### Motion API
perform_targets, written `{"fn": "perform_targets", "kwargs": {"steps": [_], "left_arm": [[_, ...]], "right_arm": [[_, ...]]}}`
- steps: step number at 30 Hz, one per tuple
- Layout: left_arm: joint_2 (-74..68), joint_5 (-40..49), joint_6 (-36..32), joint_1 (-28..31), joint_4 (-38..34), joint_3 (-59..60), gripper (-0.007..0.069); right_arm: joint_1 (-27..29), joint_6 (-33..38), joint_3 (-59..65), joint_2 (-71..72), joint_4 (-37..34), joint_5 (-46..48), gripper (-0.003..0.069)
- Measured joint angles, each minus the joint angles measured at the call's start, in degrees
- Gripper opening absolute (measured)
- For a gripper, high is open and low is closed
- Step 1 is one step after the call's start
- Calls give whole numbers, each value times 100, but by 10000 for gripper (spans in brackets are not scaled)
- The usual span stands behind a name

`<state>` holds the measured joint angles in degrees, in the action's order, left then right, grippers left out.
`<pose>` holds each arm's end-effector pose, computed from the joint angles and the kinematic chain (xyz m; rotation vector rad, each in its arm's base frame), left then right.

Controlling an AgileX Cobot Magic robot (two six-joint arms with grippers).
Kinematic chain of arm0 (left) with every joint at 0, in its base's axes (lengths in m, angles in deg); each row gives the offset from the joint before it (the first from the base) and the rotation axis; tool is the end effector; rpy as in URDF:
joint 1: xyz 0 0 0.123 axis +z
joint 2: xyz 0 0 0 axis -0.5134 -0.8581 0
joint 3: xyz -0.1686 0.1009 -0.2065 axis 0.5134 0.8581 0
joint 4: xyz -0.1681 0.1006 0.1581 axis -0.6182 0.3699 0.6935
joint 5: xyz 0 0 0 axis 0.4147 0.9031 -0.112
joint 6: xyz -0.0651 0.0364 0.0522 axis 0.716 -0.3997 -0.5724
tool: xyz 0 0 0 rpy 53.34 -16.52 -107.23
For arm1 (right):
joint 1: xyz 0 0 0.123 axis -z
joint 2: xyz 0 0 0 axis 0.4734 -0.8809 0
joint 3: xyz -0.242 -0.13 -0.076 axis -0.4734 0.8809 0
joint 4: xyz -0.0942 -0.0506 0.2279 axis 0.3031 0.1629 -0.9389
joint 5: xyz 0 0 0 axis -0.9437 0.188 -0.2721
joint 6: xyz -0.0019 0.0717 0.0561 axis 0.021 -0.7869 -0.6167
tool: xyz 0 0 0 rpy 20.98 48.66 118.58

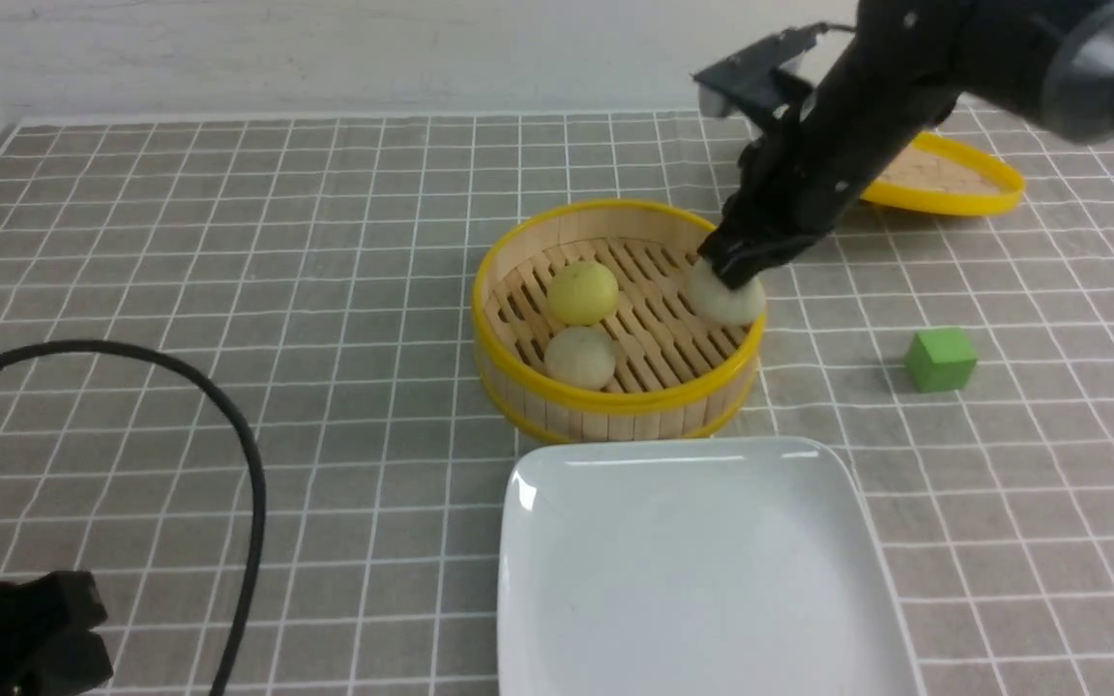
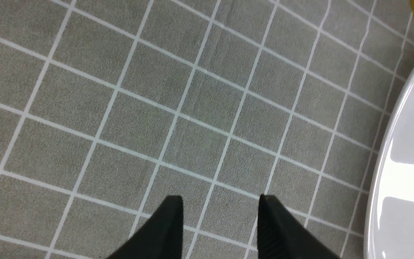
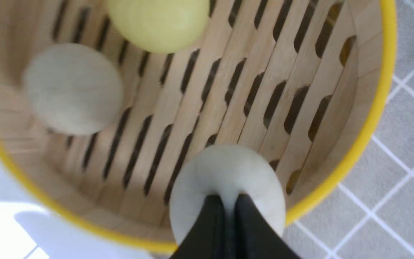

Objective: Put the steamed buns into the plate on the grey tablecloth.
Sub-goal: 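Move the steamed bun from the bamboo steamer onto the white plate with the right gripper, then reach into the bamboo steamer and grasp a bun with the left gripper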

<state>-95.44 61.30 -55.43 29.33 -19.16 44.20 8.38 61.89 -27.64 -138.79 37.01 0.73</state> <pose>0.1155 -0.0159 0.2704 -0.5414 2.5090 -0.3819 0.4129 0.1721 0.2993 -0.9208 2.5073 0.3324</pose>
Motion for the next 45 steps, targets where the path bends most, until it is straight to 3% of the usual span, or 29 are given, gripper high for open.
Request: {"fn": "perform_targets", "kwargs": {"steps": [3,7,11,14,17,22,25,28,31,35,39,45], "left_arm": [[0,-130,31,0,0,0,314],[-2,-208,49,0,-6,-5,314],[-2,-248,55,0,-6,-5,314],[-2,-255,55,0,-6,-5,314],[-2,-257,-33,0,20,-5,314],[-2,-250,-136,0,20,-11,314],[-148,23,-282,0,20,-242,291],[-376,328,-531,0,20,-576,256],[-975,963,-1161,0,-5,-1355,136],[-1680,1197,-1776,0,-314,-1899,15],[-2220,1155,-2144,-50,-888,-2181,2],[-3488,894,-2612,-954,-1686,-2943,3]], "right_arm": [[0,-230,-55,532,-44,498,18],[-28,-1185,440,1402,-81,653,21],[-328,-1781,2066,2007,-71,689,22],[-629,-1874,3301,2102,-87,325,29],[-868,-1948,4299,1986,-105,-919,50],[-963,-2308,4828,1542,-134,-2112,147],[-963,-2259,4687,1474,-164,-1955,245],[-963,-2117,4467,1520,-155,-1577,268],[-949,-1958,3908,1902,-93,-785,202],[-920,-1915,3563,2655,128,-243,31],[-920,-1942,3548,3263,313,185,-15],[-920,-2023,4109,4564,460,670,-14]]}}
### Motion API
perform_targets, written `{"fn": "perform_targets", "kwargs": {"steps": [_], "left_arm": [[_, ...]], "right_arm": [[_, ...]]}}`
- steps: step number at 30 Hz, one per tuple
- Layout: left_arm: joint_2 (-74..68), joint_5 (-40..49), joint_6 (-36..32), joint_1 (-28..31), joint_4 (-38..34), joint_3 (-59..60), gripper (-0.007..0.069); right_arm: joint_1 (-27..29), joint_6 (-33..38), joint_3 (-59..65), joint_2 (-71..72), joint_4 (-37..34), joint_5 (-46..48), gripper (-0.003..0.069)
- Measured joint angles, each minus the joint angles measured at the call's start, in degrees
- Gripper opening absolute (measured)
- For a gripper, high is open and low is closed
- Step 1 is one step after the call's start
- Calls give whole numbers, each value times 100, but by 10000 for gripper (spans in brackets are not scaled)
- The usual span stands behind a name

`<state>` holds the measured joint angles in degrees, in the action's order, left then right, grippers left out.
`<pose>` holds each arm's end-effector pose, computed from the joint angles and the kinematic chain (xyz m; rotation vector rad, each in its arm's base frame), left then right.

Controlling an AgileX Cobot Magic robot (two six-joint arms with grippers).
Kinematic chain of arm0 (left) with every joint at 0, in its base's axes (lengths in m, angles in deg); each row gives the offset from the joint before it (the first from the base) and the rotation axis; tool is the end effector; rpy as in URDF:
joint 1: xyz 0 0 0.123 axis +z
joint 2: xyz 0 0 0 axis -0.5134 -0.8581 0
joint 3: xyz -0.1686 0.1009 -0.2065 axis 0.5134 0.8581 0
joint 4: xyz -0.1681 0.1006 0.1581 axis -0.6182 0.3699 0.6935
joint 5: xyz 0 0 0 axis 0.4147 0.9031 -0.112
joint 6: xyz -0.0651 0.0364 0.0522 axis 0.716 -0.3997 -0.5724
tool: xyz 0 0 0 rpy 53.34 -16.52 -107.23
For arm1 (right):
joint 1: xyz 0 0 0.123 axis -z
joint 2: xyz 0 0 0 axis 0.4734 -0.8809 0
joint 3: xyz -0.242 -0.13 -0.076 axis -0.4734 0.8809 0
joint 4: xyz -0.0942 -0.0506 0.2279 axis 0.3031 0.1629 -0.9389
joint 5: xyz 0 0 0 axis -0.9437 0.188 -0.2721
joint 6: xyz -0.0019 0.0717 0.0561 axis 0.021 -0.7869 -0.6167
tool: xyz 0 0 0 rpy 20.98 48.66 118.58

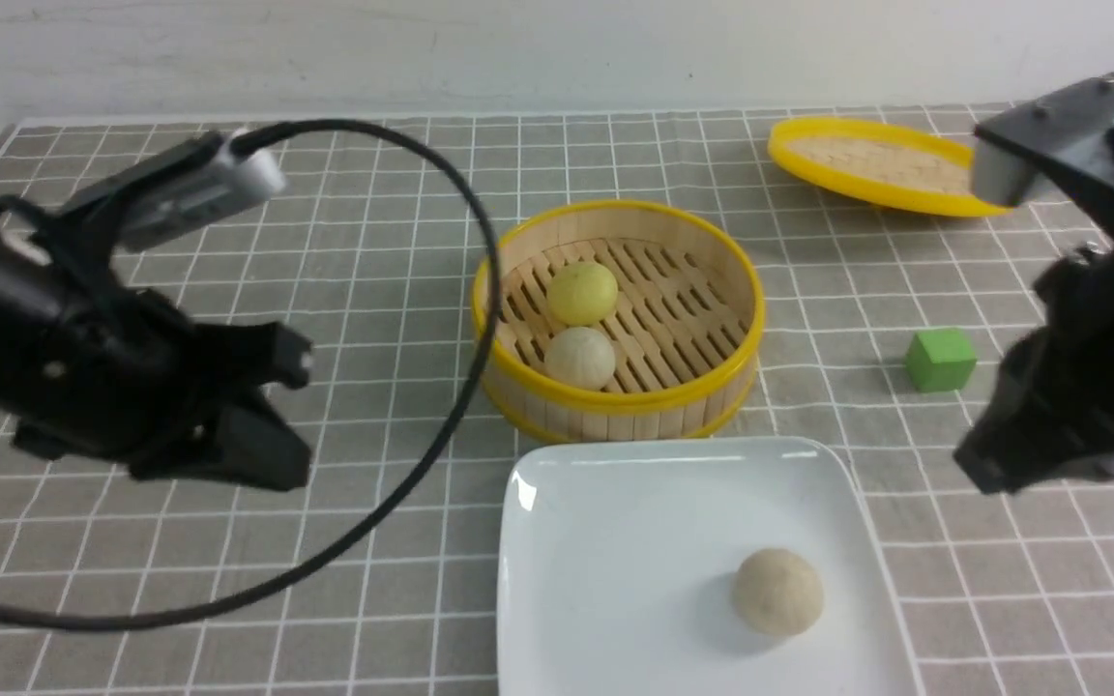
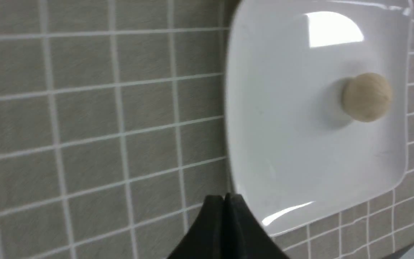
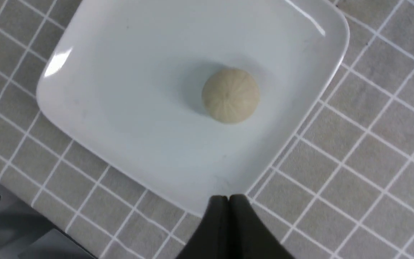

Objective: Put the steamed buns into the plate on the grey tablecloth.
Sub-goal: 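Reach into the bamboo steamer and grasp a bun with the left gripper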

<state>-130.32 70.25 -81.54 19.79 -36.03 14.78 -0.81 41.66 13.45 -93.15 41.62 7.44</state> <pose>0.2412 -0.0843 0.3118 0.1444 2.7510 -0.6638 0.1881 0.1227 0.3566 -0.7493 2.6579 0.3768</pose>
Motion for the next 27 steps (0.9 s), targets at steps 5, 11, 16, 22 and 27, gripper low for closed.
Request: {"fn": "perform_targets", "kwargs": {"steps": [5,11,16,22,27], "left_arm": [[-1291,-251,398,-867,92,-1290,69],[-3014,-215,918,-1354,364,-3228,239],[-4119,27,970,-1557,619,-4586,373],[-4985,520,987,-1681,1011,-5394,420],[-5201,552,987,-1699,1109,-5411,421]], "right_arm": [[0,-160,1139,1177,213,19,-13],[0,-577,2267,2069,220,-534,-10],[0,-625,2778,2417,220,-791,-8],[0,-625,2844,2434,220,-989,-6],[0,-625,2848,2434,220,-1323,-5]]}}
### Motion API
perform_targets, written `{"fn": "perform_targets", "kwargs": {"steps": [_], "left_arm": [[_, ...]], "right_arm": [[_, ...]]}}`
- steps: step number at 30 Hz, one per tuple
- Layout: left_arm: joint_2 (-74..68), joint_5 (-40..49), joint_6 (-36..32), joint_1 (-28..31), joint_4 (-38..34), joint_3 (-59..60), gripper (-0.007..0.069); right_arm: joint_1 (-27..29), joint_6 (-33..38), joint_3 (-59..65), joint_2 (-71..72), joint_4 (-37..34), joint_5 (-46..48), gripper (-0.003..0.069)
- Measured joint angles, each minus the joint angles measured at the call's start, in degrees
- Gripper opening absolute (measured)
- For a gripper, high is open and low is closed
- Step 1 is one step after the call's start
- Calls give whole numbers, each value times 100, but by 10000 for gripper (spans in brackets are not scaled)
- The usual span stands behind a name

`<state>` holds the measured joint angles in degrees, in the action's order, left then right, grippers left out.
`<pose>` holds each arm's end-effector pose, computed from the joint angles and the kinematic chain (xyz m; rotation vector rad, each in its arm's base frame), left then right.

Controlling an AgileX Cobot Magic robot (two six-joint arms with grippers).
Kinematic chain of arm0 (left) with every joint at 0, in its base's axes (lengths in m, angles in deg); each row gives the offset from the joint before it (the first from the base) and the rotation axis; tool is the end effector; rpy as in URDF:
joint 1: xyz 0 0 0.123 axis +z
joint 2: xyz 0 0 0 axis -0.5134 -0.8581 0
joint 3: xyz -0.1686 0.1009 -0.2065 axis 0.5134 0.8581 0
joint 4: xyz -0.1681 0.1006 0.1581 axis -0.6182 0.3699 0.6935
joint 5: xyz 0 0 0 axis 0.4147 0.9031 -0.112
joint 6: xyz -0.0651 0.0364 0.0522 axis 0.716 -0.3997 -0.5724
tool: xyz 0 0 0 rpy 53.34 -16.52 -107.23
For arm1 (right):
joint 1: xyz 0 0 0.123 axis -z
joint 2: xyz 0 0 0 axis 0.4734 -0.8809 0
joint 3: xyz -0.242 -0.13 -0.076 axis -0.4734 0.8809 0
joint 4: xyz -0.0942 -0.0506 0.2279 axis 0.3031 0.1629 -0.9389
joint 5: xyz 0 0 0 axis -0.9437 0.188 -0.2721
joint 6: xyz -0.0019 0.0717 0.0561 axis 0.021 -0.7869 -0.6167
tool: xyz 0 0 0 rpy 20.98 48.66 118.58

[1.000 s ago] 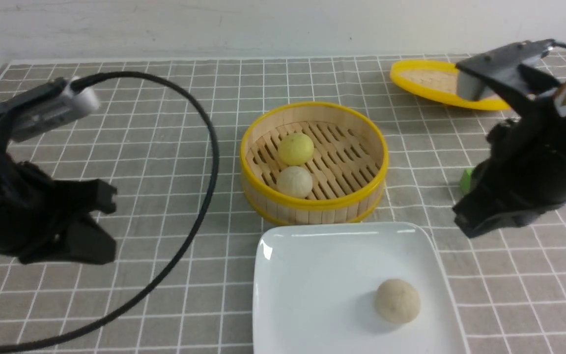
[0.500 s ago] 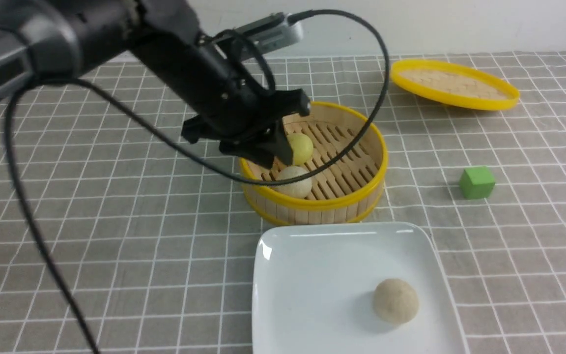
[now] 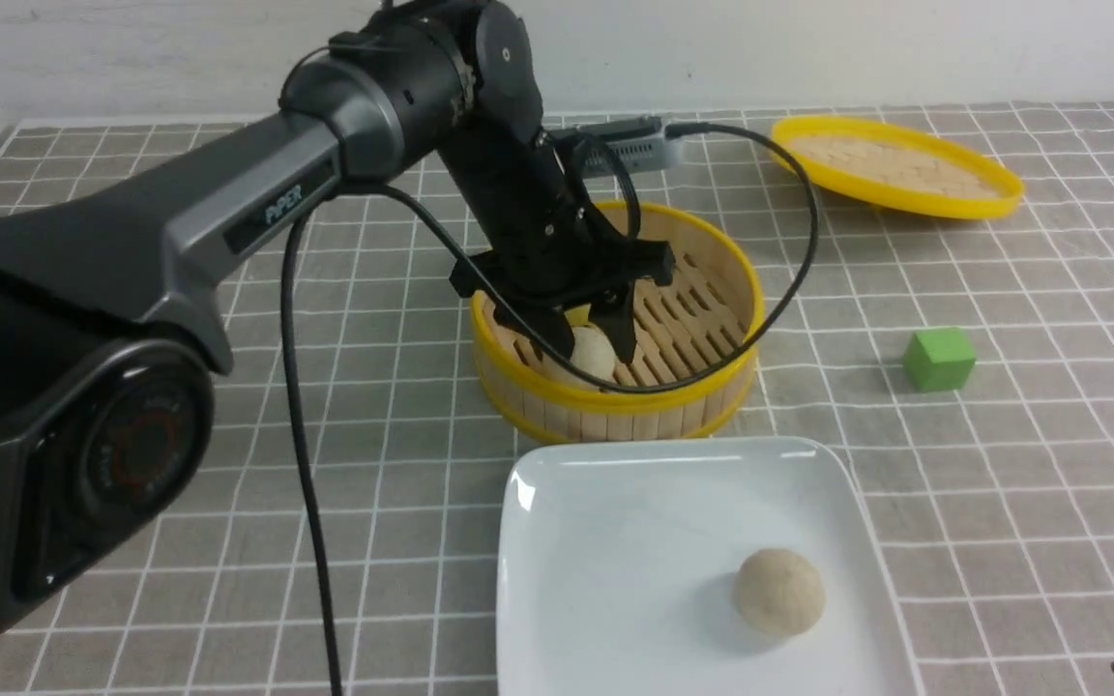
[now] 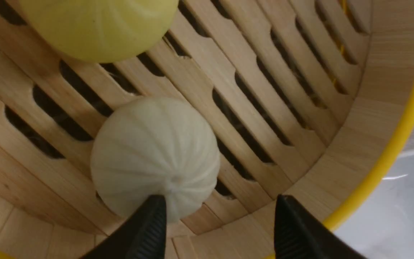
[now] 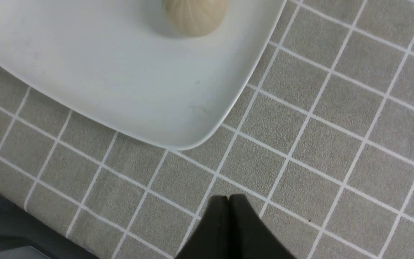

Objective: Put the steamed buns into the plate on the grey tablecloth.
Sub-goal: 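Reach into the bamboo steamer and grasp a bun with the left gripper, then carry the bun from the bamboo steamer to the plate with the left gripper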

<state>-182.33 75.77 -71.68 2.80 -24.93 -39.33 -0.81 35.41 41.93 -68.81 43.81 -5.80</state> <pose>0.4147 -0.2474 0.2288 0.4539 2.8705 -0.5028 0.1078 0.0728 0.2949 -0.5477 2.5516 0.3893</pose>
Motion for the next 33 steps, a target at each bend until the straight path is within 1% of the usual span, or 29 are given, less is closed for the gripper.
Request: {"fn": "perform_targets", "kwargs": {"steps": [3,7,9,13,14,15,20,24,28,29,30,31,32,33], "left_arm": [[-56,-13,29,-17,231,0,409],[-56,-117,249,-22,613,0,335],[-110,-171,413,-22,823,-20,245],[-168,-172,450,-22,875,-37,79],[-168,-151,450,-22,875,-37,48],[-141,-111,450,-22,875,-37,32],[319,145,450,-22,924,-37,24],[1370,354,413,-22,1218,18,24],[2095,389,404,-22,1327,459,24],[2421,394,404,-57,1292,841,24],[2491,394,404,-85,1280,967,24],[2720,402,396,-201,1254,1528,24],[2743,402,397,-248,1238,1677,24],[2878,382,390,-508,1202,2204,25]], "right_arm": [[0,0,0,0,-6,-108,-1],[0,0,0,0,-22,-126,0],[0,0,0,0,-49,-130,1],[0,0,0,0,-69,-150,1],[0,0,0,0,-69,-155,1],[0,0,0,0,-69,-161,3],[0,0,0,47,-69,-174,3],[0,0,0,292,-64,-147,3],[0,0,0,508,-58,-100,4],[0,0,0,626,-52,-33,4],[0,0,0,662,-43,-8,4],[0,-51,0,819,-17,97,6],[0,-77,0,862,-3,120,6],[0,-189,0,1035,44,201,7]]}}
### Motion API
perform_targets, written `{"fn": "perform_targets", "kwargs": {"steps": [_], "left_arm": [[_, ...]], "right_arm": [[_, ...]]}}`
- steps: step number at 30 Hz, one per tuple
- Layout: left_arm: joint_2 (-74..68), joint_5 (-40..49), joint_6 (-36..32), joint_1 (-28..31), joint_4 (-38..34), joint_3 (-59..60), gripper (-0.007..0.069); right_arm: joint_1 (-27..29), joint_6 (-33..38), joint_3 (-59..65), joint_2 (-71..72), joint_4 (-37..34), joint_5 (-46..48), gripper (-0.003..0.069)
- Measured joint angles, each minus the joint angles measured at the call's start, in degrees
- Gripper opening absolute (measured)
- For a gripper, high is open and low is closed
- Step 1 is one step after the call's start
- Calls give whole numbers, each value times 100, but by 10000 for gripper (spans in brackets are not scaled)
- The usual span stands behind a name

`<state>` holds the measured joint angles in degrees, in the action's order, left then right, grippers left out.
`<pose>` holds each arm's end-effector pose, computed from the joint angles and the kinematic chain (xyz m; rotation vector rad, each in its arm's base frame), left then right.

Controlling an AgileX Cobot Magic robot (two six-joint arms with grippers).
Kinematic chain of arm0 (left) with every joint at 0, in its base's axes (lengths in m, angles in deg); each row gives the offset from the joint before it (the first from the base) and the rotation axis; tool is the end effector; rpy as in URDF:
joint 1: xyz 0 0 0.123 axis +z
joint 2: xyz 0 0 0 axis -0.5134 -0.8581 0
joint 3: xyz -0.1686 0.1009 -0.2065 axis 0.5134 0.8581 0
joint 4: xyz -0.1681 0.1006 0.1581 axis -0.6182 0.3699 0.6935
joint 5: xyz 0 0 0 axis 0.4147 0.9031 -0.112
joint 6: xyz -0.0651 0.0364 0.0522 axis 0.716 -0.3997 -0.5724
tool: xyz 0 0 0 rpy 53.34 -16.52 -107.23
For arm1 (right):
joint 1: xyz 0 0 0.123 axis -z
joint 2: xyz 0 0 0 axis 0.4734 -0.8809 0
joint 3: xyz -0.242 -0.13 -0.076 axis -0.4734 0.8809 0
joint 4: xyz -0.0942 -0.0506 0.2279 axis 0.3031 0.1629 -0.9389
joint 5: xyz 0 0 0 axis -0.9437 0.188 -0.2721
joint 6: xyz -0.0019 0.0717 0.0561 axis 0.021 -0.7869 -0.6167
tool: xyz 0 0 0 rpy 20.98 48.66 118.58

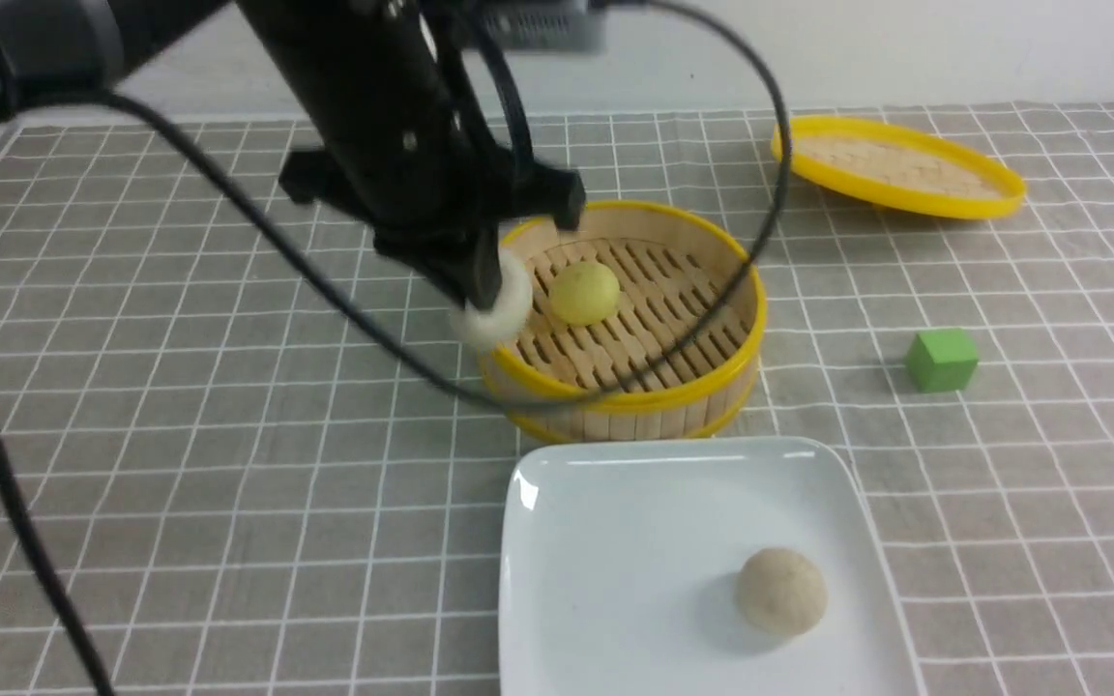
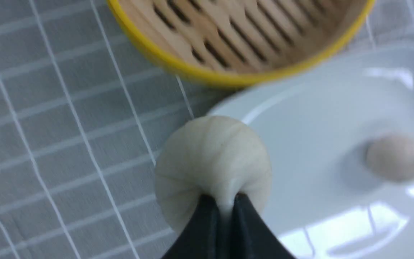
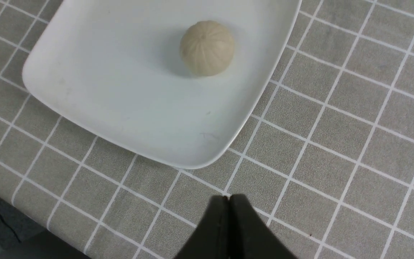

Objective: Put the steamed buns into the plate on the grey tablecloth.
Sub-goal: 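Carry the bun from the bamboo steamer to the plate with the left gripper, then reach into the bamboo steamer and grasp a bun with the left gripper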

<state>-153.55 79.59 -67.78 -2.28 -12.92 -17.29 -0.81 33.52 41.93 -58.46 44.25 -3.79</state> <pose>0.3021 -0.2045 0.3309 0.5590 2.7850 -0.2689 0.0770 0.0553 0.3131 -0.4983 2.4157 0.4349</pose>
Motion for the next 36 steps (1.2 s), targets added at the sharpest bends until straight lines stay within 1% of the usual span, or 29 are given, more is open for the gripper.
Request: {"fn": "perform_targets", "kwargs": {"steps": [2,4,6,7,8,11,14,19,20,21,22,23,26,28,29,30,31,33,36], "left_arm": [[68,-363,0,-391,-68,761,26],[66,-882,-6,-749,-136,1272,26],[61,-1274,-6,-912,-158,1605,27],[42,-1672,21,-1073,-158,1897,28],[37,-1716,22,-1089,-158,1928,28],[-104,-2300,61,-1236,-153,2266,35],[-261,-2509,173,-1244,-153,2326,48],[-496,-2658,297,-1246,-135,2326,109],[-529,-2711,322,-1258,-135,2326,162],[-532,-2723,350,-1266,-135,2326,190],[-532,-2730,350,-1266,-135,2326,197],[-532,-2743,393,-1270,-149,2326,252],[-456,-2728,476,-1284,-154,2326,382],[-340,-2710,482,-1284,-154,2326,439],[-302,-2710,481,-1284,-154,2326,444],[-123,-2695,481,-1284,-154,2326,482],[-101,-2687,487,-1284,-154,2326,486],[293,-2626,492,-1284,-61,2326,521],[656,-2521,492,-1284,120,2326,528]], "right_arm": [[0,-144,0,223,88,39,9],[0,-280,0,420,181,52,9],[0,-370,0,542,224,76,11],[0,-436,0,660,277,105,11],[0,-436,0,660,281,105,11],[0,-539,0,813,296,162,12],[0,-558,0,884,296,208,12],[0,-572,0,1087,296,248,14],[0,-578,0,1209,296,261,15],[0,-579,0,1265,291,266,16],[0,-584,0,1280,279,266,16],[0,-610,0,1382,267,305,17],[0,-732,0,1682,247,434,20],[0,-835,0,1867,253,442,22],[0,-842,0,1888,253,437,22],[0,-922,0,2056,282,402,23],[0,-933,0,2076,295,397,24],[0,-1009,0,2323,427,239,26],[0,-1014,0,2546,627,137,26]]}}
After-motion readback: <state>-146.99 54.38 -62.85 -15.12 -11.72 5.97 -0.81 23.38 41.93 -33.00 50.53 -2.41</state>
